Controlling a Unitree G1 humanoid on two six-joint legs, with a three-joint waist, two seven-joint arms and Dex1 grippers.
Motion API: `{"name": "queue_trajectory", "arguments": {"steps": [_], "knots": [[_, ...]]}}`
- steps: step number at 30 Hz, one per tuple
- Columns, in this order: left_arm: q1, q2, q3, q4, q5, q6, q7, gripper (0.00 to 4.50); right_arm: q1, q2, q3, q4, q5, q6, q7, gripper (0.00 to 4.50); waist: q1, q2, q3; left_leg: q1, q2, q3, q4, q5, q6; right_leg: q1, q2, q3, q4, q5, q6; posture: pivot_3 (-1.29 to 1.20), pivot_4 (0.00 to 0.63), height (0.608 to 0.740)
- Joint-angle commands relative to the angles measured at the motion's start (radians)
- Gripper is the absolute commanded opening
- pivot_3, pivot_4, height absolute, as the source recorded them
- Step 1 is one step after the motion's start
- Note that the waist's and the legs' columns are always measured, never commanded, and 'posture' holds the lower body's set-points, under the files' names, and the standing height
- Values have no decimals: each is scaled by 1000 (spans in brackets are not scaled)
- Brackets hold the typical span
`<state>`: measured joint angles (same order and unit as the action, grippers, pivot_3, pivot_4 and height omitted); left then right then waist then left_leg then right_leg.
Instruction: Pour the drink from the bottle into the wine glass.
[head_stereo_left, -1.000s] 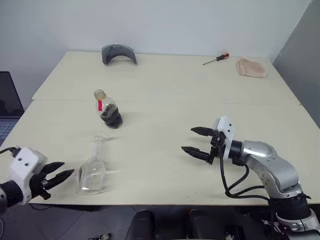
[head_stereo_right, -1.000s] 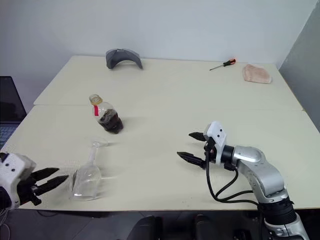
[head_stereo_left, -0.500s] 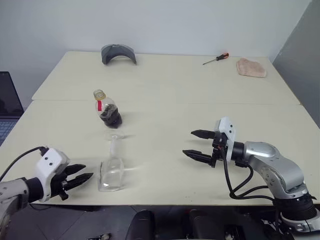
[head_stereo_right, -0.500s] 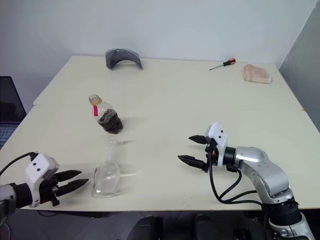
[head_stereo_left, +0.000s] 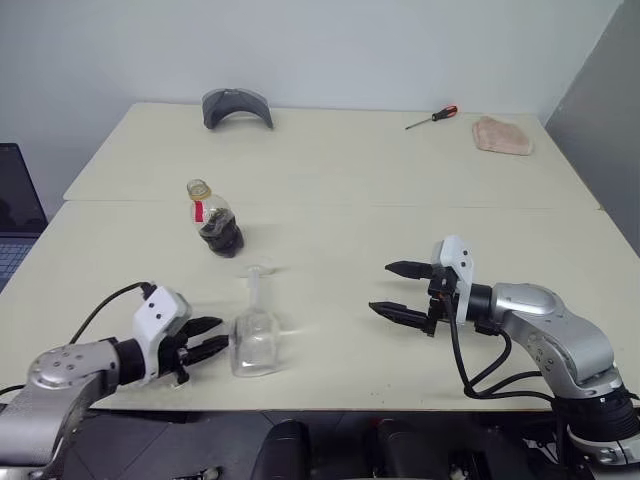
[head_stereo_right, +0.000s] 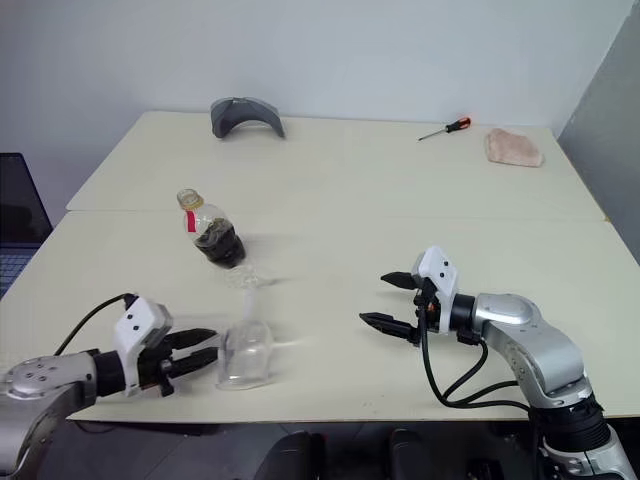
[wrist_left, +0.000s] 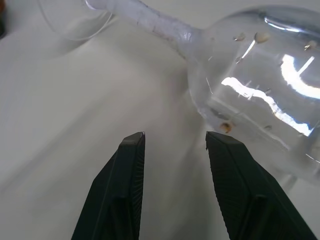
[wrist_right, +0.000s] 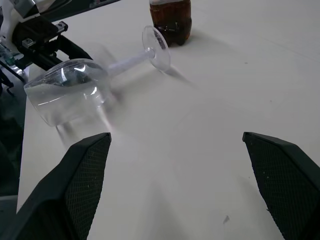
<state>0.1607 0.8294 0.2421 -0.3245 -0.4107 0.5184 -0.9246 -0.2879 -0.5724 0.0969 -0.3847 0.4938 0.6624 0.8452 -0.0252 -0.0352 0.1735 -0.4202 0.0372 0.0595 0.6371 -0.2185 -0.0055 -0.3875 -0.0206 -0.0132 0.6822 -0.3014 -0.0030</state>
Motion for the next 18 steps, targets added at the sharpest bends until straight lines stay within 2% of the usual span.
{"name": "queue_trajectory", "arguments": {"steps": [1,9,18], "knots": [[-24,-4,-21,-38,-8,3,6,2021,-6,-15,-17,-22,5,-21,8,4500,0,0,0,0,0,0,0,0,0,0,0,0,0,0,0,0,150,740],[-22,5,-42,-60,-16,5,-10,2021,6,-87,-4,-72,38,25,60,4500,-1,0,0,0,0,0,0,0,0,0,0,0,0,0,0,0,150,740],[-64,-12,-67,-41,-9,-3,0,2021,28,-162,67,-91,-30,-11,110,4500,1,0,0,0,0,0,1,0,0,0,1,0,0,0,1,0,150,740]]}}
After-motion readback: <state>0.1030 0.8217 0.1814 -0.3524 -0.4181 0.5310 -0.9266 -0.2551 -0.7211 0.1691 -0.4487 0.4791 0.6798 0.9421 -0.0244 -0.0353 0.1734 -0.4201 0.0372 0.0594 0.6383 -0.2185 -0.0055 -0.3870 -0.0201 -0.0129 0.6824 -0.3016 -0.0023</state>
